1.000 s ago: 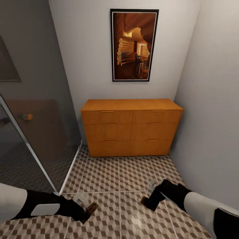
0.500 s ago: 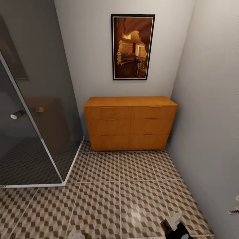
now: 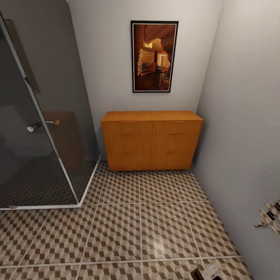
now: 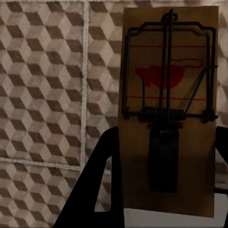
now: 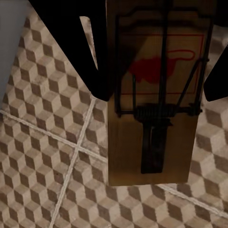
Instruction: Take the four mousetraps from the cabinet in the bathroom and place them on the bathroom floor. Make sure all four end up on the same floor surface, and ensure that at least two of them are either under or directly next to the same bathroom sink.
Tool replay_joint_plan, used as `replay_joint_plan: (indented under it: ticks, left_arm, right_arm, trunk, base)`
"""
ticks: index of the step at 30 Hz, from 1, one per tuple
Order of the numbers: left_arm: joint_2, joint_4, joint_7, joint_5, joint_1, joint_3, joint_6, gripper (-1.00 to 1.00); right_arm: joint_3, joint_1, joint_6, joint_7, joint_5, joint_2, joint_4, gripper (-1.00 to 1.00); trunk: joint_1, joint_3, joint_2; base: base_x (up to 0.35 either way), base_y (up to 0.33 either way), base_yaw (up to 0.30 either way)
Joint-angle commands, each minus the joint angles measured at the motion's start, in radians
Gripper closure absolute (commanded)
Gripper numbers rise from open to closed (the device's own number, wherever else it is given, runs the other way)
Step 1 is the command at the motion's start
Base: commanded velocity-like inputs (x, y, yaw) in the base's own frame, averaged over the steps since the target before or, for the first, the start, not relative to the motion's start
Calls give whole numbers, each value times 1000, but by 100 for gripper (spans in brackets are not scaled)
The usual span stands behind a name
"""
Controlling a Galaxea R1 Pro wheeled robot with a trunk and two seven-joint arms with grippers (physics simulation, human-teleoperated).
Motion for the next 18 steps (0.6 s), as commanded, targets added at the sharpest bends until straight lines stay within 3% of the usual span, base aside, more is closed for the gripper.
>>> replay_joint_plan:
  ticks: [1,7,18]
  left_arm:
    - [-1,-6,6,7,-1,-8,-8,100]
    - [-1,0,7,7,0,-8,-8,100]
    - [8,5,6,2,0,-8,-4,100]
  right_arm:
    - [8,0,-1,-5,-8,0,-3,100]
    - [9,2,-1,-4,-6,6,-11,100]
    - [7,3,-1,-5,-8,20,-7,100]
  trunk:
    - [0,-1,-1]
    - [0,-1,-1]
    - [0,-1,-1]
  base:
    - [-64,0,0]
    - [-16,0,27]
    - [0,0,265]
